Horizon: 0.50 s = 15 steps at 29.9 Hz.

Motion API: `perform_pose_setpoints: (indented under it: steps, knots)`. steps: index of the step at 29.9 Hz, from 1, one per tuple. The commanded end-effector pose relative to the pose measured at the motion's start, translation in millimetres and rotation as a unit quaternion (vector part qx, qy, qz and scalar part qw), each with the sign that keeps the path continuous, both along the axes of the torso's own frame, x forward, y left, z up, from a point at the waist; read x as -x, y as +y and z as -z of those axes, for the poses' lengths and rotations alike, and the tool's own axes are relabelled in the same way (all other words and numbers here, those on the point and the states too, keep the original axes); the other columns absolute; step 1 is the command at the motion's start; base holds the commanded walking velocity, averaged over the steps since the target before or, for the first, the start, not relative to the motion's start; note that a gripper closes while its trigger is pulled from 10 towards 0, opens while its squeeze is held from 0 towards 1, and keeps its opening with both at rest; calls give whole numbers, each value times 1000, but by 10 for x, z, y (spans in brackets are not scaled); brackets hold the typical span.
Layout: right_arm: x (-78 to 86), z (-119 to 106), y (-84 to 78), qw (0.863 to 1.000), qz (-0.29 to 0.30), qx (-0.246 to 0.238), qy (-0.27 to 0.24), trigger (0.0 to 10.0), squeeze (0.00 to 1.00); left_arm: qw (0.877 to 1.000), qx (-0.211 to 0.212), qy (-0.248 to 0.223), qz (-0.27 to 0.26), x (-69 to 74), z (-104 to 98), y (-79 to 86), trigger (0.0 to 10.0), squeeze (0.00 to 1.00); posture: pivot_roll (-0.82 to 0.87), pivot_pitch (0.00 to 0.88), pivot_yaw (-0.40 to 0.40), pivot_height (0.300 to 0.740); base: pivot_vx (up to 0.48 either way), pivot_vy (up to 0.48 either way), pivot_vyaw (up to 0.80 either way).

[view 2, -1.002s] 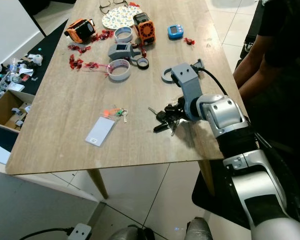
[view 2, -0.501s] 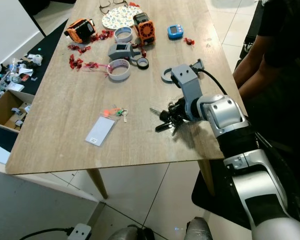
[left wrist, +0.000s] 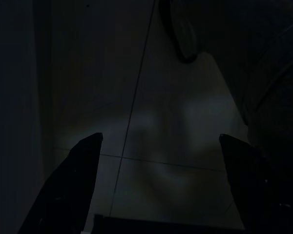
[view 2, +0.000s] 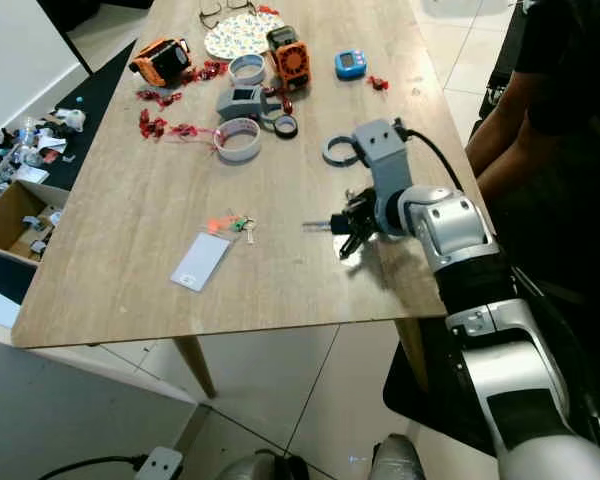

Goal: Hang keys on a hook

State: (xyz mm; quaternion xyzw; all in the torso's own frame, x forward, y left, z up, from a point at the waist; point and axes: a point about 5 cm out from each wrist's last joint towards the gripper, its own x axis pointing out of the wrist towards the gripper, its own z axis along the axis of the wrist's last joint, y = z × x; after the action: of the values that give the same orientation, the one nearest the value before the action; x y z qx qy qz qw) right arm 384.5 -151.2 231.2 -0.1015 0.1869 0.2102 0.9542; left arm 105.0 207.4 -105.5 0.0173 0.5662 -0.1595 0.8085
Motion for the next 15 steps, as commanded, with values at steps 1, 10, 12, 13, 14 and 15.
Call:
perform_pose_setpoints:
  steps: [1, 10, 12, 13, 14, 15]
  knots:
    - [-11, -54, 17, 999, 0, -37, -29, 10000, 0, 1000, 18, 22, 8, 122, 39, -76, 10000, 0, -151, 233, 118, 740, 0, 0, 0]
    - [83, -346, 118, 975, -53, -160, -143, 10000, 0, 1000, 14, 15, 0, 94, 34, -73, 10000, 0, -143, 204, 121, 740, 0, 0, 0]
    - [124, -379, 156, 967, -70, -189, -157, 5098, 0, 1000, 14, 13, -1, 88, 33, -72, 10000, 0, -142, 198, 121, 740, 0, 0, 0]
    - [164, -409, 187, 958, -85, -215, -169, 0, 0, 1000, 13, 11, -2, 81, 31, -70, 10000, 0, -140, 193, 122, 740, 0, 0, 0]
    - [201, -425, 220, 952, -99, -229, -177, 0, 0, 1000, 13, 10, -3, 75, 29, -68, 10000, 0, -140, 185, 124, 740, 0, 0, 0]
    - [201, -425, 220, 952, -99, -229, -177, 0, 0, 1000, 13, 10, -3, 75, 29, -68, 10000, 0, -140, 185, 124, 740, 0, 0, 0]
